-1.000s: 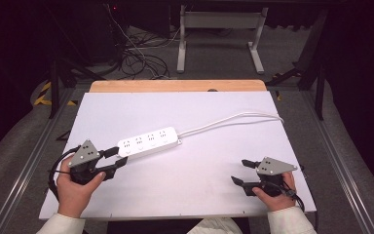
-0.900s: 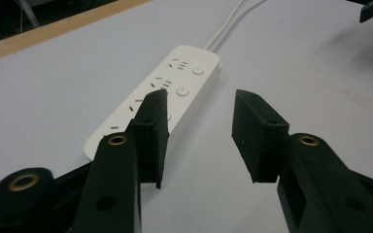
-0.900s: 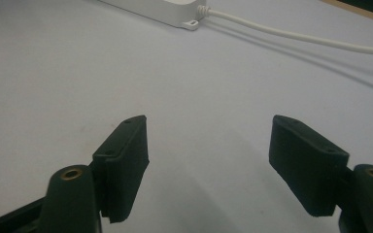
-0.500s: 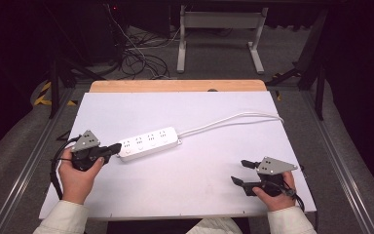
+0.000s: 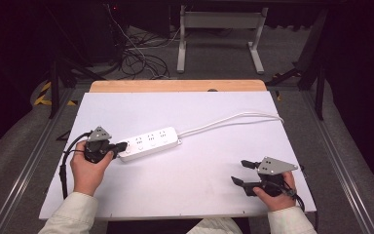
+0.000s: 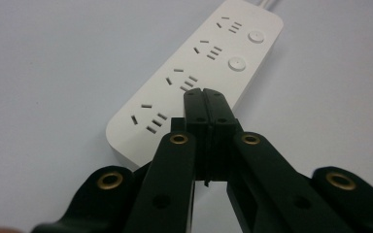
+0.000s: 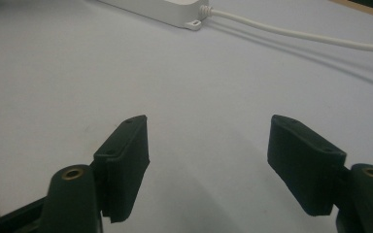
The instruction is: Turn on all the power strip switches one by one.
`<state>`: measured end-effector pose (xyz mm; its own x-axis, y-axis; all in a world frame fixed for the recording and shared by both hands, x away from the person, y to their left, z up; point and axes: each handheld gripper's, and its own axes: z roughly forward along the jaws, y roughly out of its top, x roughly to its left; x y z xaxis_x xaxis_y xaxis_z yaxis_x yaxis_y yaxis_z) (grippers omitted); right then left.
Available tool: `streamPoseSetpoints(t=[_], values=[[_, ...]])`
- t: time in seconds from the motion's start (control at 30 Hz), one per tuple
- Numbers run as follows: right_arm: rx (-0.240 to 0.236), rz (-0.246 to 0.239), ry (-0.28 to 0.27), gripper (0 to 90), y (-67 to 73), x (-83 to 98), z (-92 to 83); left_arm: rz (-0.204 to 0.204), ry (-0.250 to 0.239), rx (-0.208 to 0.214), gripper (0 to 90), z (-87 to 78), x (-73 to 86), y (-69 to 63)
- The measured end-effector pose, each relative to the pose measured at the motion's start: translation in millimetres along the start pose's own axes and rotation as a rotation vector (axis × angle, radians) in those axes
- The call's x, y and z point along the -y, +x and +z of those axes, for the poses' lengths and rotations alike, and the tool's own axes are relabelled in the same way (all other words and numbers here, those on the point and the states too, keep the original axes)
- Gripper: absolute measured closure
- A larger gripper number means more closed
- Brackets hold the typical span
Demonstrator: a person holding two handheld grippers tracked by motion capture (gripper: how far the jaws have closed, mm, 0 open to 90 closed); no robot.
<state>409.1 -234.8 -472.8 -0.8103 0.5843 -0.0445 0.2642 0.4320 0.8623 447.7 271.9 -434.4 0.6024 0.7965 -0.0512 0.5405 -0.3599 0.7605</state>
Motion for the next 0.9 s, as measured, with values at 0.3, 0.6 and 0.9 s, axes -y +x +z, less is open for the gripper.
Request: streamPoseSetpoints(t=[0.3, 0.6, 0.9], values=[[-0.002, 0.0, 0.001, 31.8, 0.0, 0.1, -0.2, -0.006, 0.057, -0.012, 89.8, 18.4, 2.3, 4.3], [-0.005, 0.001, 0.006, 31.7, -0.5, 0.5, 0.1, 0.014, 0.082, -0.031, 89.8, 25.2, 3.6, 2.2], [-0.007, 0.001, 0.006, 31.7, -0.4, 0.6, -0.1, 0.033, 0.075, -0.05, 89.8, 28.5, 6.6, 3.1]])
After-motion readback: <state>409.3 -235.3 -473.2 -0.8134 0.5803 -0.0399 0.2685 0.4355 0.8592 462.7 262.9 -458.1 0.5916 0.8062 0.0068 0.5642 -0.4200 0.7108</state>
